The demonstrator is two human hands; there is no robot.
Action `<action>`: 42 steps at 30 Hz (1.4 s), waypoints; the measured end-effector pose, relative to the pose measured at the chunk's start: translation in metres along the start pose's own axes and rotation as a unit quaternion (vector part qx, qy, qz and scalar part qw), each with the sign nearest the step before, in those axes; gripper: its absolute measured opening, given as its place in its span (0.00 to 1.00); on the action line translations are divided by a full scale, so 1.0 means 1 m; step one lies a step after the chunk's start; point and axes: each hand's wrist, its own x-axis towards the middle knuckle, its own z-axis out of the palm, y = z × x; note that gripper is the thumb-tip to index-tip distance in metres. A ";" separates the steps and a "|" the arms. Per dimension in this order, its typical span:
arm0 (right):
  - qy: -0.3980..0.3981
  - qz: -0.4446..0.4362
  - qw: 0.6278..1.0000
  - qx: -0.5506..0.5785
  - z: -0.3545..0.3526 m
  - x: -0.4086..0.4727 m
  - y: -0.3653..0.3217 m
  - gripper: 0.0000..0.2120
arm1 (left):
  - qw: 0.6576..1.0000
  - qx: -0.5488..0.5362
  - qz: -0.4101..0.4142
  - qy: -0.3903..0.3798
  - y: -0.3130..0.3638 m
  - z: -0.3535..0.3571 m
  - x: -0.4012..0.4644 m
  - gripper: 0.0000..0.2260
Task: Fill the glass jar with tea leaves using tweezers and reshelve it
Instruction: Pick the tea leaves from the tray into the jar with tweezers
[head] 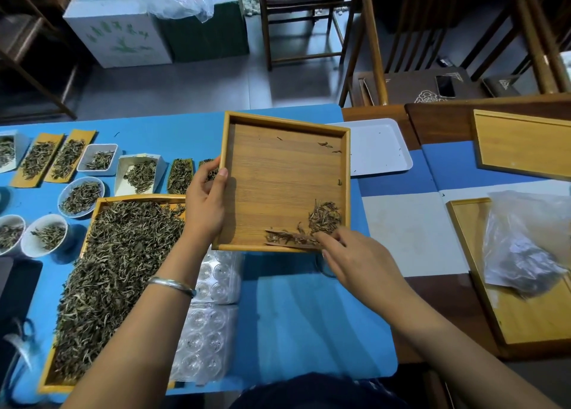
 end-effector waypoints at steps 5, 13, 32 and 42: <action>0.002 0.019 1.000 -0.019 -0.001 -0.013 0.032 0.13 | 1.000 0.004 -0.006 -0.005 -0.002 -0.001 0.002 0.09; 0.062 0.006 0.996 0.067 -0.003 0.003 0.015 0.13 | 1.000 0.003 -0.003 -0.011 0.001 0.002 0.002 0.10; 0.008 -0.016 0.998 0.065 0.009 -0.002 0.023 0.13 | 1.000 0.000 -0.008 0.001 -0.006 0.001 0.001 0.12; 0.006 0.025 0.999 0.048 0.013 -0.030 0.053 0.15 | 0.999 0.033 -0.001 0.001 -0.007 0.000 0.001 0.11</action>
